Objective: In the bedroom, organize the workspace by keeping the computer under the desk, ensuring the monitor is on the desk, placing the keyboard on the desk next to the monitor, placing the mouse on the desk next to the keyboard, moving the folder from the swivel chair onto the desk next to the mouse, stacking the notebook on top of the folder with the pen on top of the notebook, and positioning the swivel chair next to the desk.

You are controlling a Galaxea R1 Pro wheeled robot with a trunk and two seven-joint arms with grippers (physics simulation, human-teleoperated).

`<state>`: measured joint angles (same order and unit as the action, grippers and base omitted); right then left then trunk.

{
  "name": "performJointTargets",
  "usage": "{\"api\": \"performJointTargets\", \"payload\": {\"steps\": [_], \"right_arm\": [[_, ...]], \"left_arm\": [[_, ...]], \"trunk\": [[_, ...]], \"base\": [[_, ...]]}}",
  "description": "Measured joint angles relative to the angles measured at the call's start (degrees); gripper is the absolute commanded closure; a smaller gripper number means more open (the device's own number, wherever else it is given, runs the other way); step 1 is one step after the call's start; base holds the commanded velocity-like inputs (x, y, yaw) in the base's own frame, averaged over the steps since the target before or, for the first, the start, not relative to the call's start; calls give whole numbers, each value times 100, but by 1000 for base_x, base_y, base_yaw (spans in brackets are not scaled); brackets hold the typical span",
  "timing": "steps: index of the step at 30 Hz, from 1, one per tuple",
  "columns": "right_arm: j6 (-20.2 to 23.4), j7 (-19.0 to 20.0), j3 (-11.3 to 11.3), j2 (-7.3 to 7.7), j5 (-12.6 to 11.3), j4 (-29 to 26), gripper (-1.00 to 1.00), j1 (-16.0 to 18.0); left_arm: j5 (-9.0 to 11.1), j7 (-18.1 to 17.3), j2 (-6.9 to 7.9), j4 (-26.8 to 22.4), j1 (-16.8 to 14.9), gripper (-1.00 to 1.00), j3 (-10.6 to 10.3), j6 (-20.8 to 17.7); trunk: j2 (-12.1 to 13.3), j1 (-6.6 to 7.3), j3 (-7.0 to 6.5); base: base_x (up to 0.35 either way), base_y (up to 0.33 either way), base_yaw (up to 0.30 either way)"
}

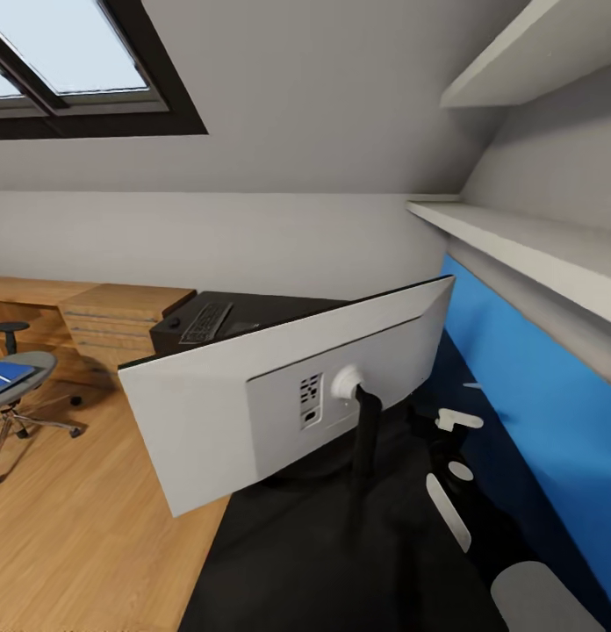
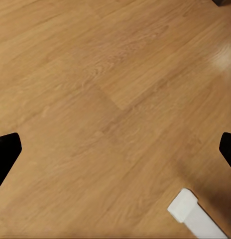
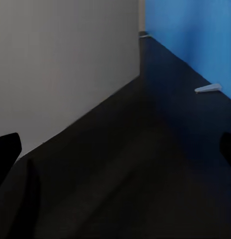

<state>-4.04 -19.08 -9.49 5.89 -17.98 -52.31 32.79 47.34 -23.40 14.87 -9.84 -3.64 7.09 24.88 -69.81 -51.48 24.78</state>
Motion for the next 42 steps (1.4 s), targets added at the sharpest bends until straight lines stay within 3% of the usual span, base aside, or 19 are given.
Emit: {"api": "performJointTargets", "payload": {"steps": [15,19,28,42], "right_arm": [[-11,56,-9,8,106,6,-100,-19],[-21,100,-9,8,146,5,-100,-40],[-414,816,0,16,405,14,-100,-251],[-515,829,-7,-1,462,10,-100,-277]], "left_arm": [[-6,0,-3,0,0,-100,-10,0],[-133,5,-2,0,0,-100,-39,0],[-227,9,0,0,0,-100,-45,0],[-229,9,0,0,0,-100,-51,-1]], "trunk": [[0,0,0],[0,0,0],[0,0,0],[0,1,0]], "base": [[-2,-9,0],[0,0,0],[0,0,0],[99,-29,0]]}}
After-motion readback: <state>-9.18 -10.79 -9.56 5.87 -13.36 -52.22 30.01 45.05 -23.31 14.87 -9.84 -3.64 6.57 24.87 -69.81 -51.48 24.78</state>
